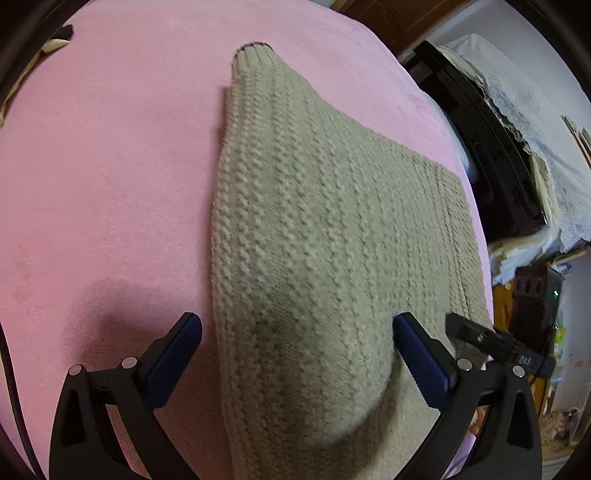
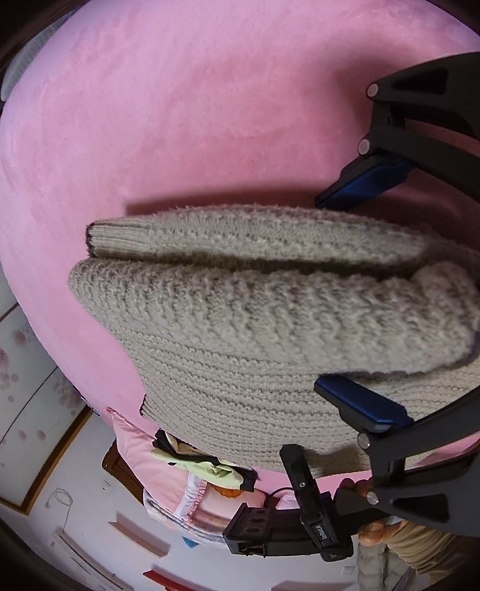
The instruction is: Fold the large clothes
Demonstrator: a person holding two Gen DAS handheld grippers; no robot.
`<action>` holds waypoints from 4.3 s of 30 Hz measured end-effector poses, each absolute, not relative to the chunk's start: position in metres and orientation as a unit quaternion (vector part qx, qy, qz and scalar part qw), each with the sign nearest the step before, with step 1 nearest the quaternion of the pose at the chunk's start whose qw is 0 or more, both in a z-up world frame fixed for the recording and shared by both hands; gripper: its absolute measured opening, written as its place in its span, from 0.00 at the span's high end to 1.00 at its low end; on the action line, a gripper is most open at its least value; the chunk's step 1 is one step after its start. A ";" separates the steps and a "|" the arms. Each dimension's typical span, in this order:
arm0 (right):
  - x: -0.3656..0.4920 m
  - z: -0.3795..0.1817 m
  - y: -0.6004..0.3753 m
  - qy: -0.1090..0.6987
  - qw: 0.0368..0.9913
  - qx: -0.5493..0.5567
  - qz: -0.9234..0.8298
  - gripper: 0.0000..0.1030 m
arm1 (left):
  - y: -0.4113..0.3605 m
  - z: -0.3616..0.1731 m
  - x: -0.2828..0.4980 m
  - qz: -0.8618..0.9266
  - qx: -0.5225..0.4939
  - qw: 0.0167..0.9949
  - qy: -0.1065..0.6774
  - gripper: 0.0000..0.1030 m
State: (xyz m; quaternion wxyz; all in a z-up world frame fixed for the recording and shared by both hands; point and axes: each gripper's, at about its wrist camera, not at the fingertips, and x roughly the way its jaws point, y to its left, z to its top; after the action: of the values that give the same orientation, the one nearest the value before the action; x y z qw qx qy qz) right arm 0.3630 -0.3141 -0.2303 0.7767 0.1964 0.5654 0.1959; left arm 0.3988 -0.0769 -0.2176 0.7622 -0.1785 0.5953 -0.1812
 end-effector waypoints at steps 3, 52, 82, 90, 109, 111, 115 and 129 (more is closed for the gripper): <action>0.364 -0.232 -0.314 0.565 0.773 0.199 0.206 0.13 | -0.086 -0.214 0.391 -0.208 -0.150 0.756 0.602 0.00; 0.266 -0.125 -0.201 0.516 0.811 0.164 0.224 0.54 | -0.033 -0.112 0.287 -0.219 -0.091 0.776 0.585 0.48; 0.604 -0.140 0.239 0.439 0.810 0.217 0.322 0.55 | 0.375 -0.077 0.577 -0.007 0.015 0.850 0.527 0.42; 0.615 -0.214 0.247 0.446 0.837 0.124 0.292 0.48 | 0.370 -0.147 0.589 0.060 0.059 0.879 0.470 0.00; 0.463 -0.097 0.178 0.424 0.879 0.004 0.219 0.33 | 0.277 -0.054 0.439 0.078 0.053 0.909 0.406 0.00; 0.441 -0.084 0.165 0.425 0.881 0.007 0.208 0.33 | 0.258 -0.035 0.408 0.073 0.034 0.911 0.403 0.00; 0.392 -0.059 0.134 0.424 0.886 0.014 0.189 0.33 | 0.224 0.001 0.350 0.055 0.003 0.919 0.389 0.00; 0.239 -0.003 0.012 0.396 0.910 0.044 0.117 0.33 | 0.092 0.053 0.187 0.005 -0.030 0.923 0.383 0.00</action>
State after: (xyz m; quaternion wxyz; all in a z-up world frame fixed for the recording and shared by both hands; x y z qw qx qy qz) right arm 0.2395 0.0123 -0.0026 0.9095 0.0439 0.3964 0.1168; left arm 0.1866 0.0923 0.0535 0.9234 -0.0300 0.3825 0.0054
